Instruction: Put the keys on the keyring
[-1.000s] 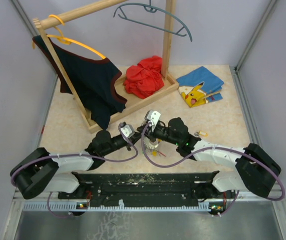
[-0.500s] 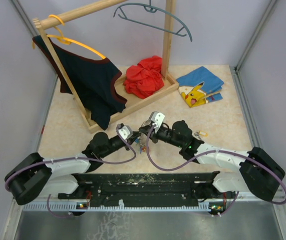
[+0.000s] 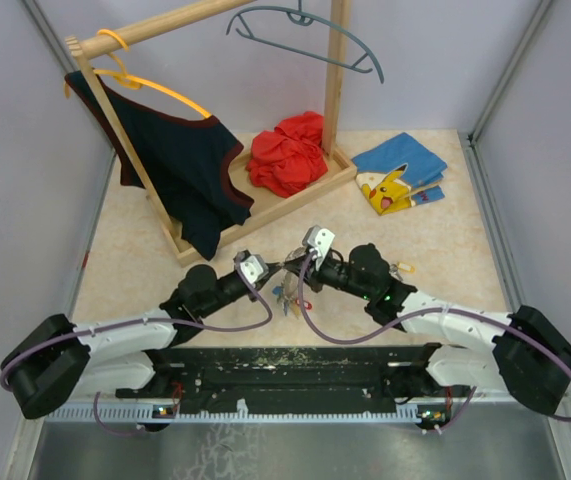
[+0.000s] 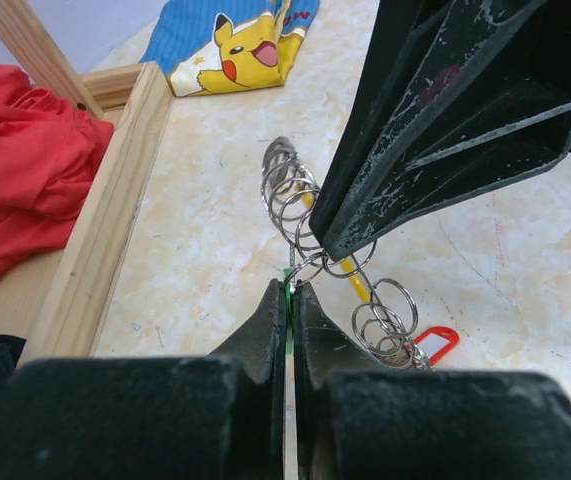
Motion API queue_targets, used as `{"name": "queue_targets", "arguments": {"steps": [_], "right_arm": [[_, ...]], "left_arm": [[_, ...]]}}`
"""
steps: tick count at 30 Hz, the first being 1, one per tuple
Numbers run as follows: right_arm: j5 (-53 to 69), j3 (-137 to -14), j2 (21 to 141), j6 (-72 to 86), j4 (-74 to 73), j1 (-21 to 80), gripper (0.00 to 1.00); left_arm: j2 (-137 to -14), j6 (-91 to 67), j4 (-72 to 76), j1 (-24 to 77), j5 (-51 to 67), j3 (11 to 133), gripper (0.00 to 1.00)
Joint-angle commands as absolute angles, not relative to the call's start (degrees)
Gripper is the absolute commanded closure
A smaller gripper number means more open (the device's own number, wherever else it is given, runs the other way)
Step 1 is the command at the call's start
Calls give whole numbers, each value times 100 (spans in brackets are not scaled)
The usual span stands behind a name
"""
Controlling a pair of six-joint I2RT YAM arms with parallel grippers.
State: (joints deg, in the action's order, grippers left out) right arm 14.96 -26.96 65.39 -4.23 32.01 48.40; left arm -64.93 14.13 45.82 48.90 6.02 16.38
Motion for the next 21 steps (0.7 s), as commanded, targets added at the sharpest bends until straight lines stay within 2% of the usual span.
{"name": "queue_targets", "arguments": {"steps": [1, 2, 5, 10, 15, 21], "right_arm": [[1441, -2802, 6114, -553, 2632, 4721, 93], [1463, -2849, 6082, -616, 2426, 4720, 84], [1428, -2995, 5956, -751, 1861, 4717, 76], [1067, -3112, 5544, -731, 1475, 4675, 75], [1455, -3269, 5610, -784, 1694, 4525, 69], [2276, -3746, 6137, -1036, 1599, 4439, 68]], "left_arm": [[-6332, 1790, 4313, 4872, 232, 1938, 100], [-6322, 1858, 4250, 4870, 239, 1986, 100], [-6283, 2054, 4104, 4871, 308, 2116, 100], [-6172, 2476, 3804, 4869, 524, 2315, 100], [-6135, 2663, 3469, 4872, 792, 2536, 100], [-6174, 2782, 3105, 4872, 896, 2734, 100]]}}
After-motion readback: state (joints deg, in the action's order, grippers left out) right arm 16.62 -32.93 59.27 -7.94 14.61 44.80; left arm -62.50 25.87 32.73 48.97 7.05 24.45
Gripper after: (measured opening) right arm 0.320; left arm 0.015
